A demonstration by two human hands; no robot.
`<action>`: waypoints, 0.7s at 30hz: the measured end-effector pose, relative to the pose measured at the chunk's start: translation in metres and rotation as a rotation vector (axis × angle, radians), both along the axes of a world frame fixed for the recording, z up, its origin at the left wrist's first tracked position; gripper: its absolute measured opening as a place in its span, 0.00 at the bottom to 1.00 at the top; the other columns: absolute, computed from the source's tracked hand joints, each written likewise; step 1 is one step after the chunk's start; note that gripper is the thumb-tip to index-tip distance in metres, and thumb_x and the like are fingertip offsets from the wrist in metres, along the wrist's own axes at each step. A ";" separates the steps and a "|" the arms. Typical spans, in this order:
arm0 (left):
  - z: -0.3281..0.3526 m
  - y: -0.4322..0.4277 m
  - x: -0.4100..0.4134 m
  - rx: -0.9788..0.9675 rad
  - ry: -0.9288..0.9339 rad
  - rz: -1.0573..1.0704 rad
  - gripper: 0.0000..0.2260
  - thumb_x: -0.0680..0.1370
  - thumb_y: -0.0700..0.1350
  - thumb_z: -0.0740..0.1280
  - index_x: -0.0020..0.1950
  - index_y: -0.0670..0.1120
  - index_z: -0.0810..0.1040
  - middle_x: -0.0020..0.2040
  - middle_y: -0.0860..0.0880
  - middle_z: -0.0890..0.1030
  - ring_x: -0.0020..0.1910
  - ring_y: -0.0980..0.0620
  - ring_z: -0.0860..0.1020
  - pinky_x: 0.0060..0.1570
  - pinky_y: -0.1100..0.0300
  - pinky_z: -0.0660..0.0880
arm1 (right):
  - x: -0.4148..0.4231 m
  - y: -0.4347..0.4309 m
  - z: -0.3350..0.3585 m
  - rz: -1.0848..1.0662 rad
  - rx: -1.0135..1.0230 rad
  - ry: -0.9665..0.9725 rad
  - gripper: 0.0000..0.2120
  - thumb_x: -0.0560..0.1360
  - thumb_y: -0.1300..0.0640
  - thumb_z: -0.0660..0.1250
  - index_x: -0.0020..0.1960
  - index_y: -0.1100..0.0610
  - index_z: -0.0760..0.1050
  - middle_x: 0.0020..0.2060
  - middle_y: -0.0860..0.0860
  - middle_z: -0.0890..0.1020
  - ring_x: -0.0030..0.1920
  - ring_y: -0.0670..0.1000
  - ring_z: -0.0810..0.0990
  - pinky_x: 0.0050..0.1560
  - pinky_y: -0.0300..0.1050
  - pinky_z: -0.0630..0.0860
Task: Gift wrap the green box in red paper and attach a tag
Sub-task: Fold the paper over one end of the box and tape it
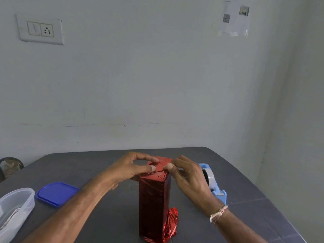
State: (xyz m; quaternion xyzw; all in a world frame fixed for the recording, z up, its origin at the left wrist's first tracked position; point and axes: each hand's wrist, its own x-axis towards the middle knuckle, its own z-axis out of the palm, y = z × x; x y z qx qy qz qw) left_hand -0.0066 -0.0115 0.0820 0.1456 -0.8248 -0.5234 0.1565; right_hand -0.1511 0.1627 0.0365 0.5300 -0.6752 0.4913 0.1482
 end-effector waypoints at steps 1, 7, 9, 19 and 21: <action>-0.001 0.001 -0.002 0.054 0.001 -0.014 0.12 0.73 0.48 0.78 0.55 0.57 0.87 0.58 0.62 0.84 0.55 0.64 0.82 0.53 0.64 0.78 | -0.003 -0.001 0.000 0.004 0.008 -0.017 0.21 0.82 0.40 0.62 0.40 0.53 0.80 0.36 0.45 0.76 0.37 0.49 0.77 0.36 0.39 0.72; -0.019 0.013 -0.005 0.281 0.039 0.064 0.12 0.73 0.51 0.77 0.56 0.58 0.85 0.56 0.51 0.86 0.52 0.43 0.85 0.48 0.47 0.84 | -0.011 -0.005 0.001 0.020 0.022 -0.124 0.21 0.82 0.40 0.62 0.46 0.54 0.85 0.40 0.46 0.81 0.44 0.47 0.81 0.45 0.47 0.80; -0.022 0.017 -0.006 0.284 0.061 0.107 0.11 0.73 0.51 0.77 0.55 0.59 0.86 0.56 0.51 0.86 0.55 0.41 0.85 0.50 0.45 0.84 | -0.009 -0.003 0.002 0.036 0.020 -0.172 0.17 0.82 0.43 0.64 0.48 0.52 0.86 0.42 0.46 0.82 0.47 0.46 0.83 0.48 0.45 0.81; -0.019 0.025 -0.006 0.284 0.068 0.117 0.10 0.74 0.48 0.78 0.53 0.58 0.86 0.57 0.51 0.83 0.46 0.50 0.84 0.40 0.55 0.83 | -0.013 0.022 -0.005 0.165 -0.091 -0.703 0.15 0.82 0.47 0.66 0.54 0.57 0.86 0.51 0.50 0.88 0.57 0.48 0.85 0.59 0.47 0.82; -0.018 0.025 -0.006 0.285 0.067 0.116 0.10 0.74 0.47 0.78 0.54 0.57 0.86 0.57 0.51 0.83 0.44 0.50 0.84 0.39 0.55 0.83 | -0.021 0.032 -0.007 0.099 -0.096 -0.719 0.14 0.82 0.48 0.66 0.54 0.56 0.86 0.50 0.49 0.88 0.55 0.46 0.85 0.53 0.47 0.83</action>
